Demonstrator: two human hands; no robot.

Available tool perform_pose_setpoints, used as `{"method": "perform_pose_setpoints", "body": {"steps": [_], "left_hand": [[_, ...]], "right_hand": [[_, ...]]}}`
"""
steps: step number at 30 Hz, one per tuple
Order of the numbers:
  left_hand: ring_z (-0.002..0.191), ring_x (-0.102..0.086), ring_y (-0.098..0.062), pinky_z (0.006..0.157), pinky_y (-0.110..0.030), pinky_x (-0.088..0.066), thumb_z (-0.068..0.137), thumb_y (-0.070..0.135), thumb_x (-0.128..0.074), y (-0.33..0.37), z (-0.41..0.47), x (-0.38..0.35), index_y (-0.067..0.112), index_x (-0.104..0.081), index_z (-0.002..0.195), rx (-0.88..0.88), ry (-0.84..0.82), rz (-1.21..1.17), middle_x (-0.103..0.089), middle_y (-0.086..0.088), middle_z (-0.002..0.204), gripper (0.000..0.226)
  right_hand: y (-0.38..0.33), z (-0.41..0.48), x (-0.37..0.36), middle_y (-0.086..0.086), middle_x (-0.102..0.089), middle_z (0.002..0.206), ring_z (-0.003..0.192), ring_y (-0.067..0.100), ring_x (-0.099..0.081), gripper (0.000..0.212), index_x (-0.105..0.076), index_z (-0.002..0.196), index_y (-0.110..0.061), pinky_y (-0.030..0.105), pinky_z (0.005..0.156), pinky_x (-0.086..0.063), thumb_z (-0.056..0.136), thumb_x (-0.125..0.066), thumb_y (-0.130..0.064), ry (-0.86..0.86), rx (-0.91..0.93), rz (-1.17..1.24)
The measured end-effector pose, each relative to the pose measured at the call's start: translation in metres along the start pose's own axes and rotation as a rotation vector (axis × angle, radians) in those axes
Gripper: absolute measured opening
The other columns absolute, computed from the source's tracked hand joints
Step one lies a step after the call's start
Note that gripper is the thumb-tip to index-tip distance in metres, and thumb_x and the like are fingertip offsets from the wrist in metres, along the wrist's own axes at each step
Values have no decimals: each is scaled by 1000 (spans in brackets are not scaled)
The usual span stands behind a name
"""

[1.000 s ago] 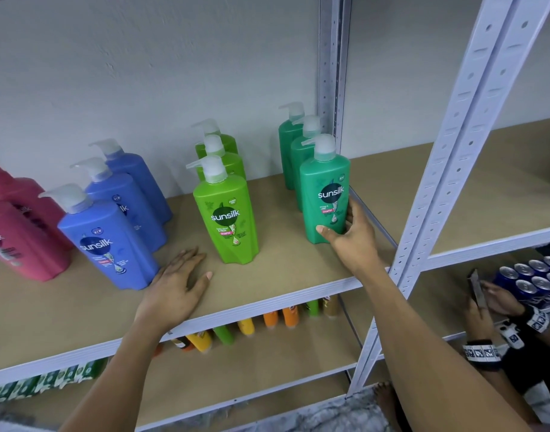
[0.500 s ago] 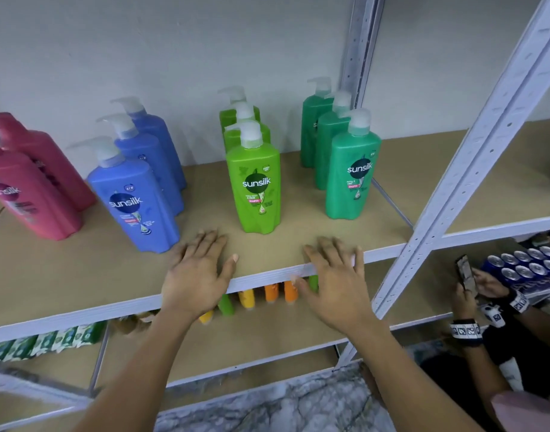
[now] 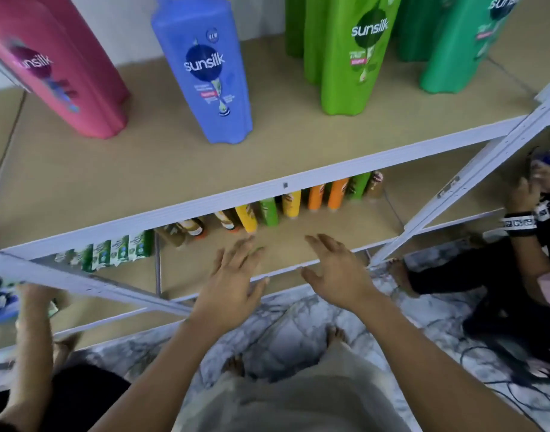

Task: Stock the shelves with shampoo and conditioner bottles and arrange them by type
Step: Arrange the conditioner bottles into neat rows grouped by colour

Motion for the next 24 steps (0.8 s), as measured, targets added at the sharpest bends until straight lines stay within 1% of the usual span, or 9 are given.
{"method": "perform_pose_setpoints", "body": {"steps": [2, 3, 6, 9, 12, 17, 20, 22, 24], "left_hand": [[153, -17, -21, 124, -51, -16, 99, 62, -23, -36, -17, -29, 27, -31, 156, 87, -104, -40, -19, 4, 166, 67], [153, -16, -20, 124, -49, -15, 99, 61, -26, -51, -22, -38, 27, -29, 157, 117, -138, -54, -19, 4, 166, 67], [152, -20, -19, 122, -47, -19, 101, 54, -39, -86, -23, -58, 26, -28, 157, 192, -190, -102, -21, 2, 166, 63], [150, -24, -20, 121, -44, -22, 101, 52, -46, -114, -9, -82, 27, -29, 157, 292, -234, -160, -22, 3, 166, 64], [148, -30, -23, 119, -44, -26, 100, 52, -50, -141, 19, -121, 26, -31, 156, 353, -250, -184, -27, 1, 164, 64], [144, -38, -25, 116, -46, -33, 96, 49, -56, -180, 83, -206, 24, -38, 153, 396, -172, -197, -36, -3, 160, 65], [139, -44, -28, 114, -45, -36, 93, 46, -57, -199, 122, -256, 20, -45, 148, 394, -103, -204, -40, -5, 156, 62], [134, -47, -31, 113, -45, -37, 88, 56, -47, -209, 140, -286, 17, -52, 141, 394, -12, -210, -45, -6, 150, 66], [136, -43, -30, 115, -45, -33, 86, 63, -36, -213, 151, -309, 17, -55, 138, 357, 124, -139, -46, -5, 148, 73]], "right_hand": [[-5, 7, -24, 9, -28, 163, 145, 32, -31, 72, -23, 159, -22, 45, 114, -36, 100, -53, -50, -100, -23, -5], [-6, 12, -34, 9, -26, 164, 146, 33, -30, 72, -21, 160, -23, 45, 114, -36, 100, -52, -49, -141, -34, -5], [-8, 30, -58, 9, -22, 165, 148, 33, -27, 74, -15, 161, -23, 49, 115, -35, 101, -52, -47, -216, -57, -26], [-2, 54, -77, 9, -23, 164, 147, 33, -29, 76, -15, 162, -23, 49, 114, -36, 100, -54, -47, -226, -51, -62], [14, 87, -106, 9, -26, 163, 145, 34, -31, 77, -17, 161, -22, 49, 112, -38, 99, -54, -49, -205, -32, -83], [65, 154, -171, 10, -31, 160, 142, 34, -35, 77, -23, 159, -21, 47, 110, -40, 97, -57, -48, -138, -1, -117], [98, 199, -209, 13, -36, 156, 138, 35, -39, 74, -30, 157, -17, 45, 108, -41, 96, -57, -48, -49, 40, -181], [115, 227, -232, 14, -39, 154, 137, 35, -41, 72, -36, 154, -15, 43, 109, -40, 95, -57, -50, 28, 78, -230], [130, 250, -254, 12, -42, 152, 137, 34, -42, 71, -40, 151, -15, 43, 111, -38, 94, -57, -53, 88, 99, -237]]}}
Point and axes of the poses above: each hand's wrist, its own z-axis towards the middle knuckle, its own x-axis out of the back of the hand, y = z × x, the point moved 6 cm from there along z, towards the middle knuckle
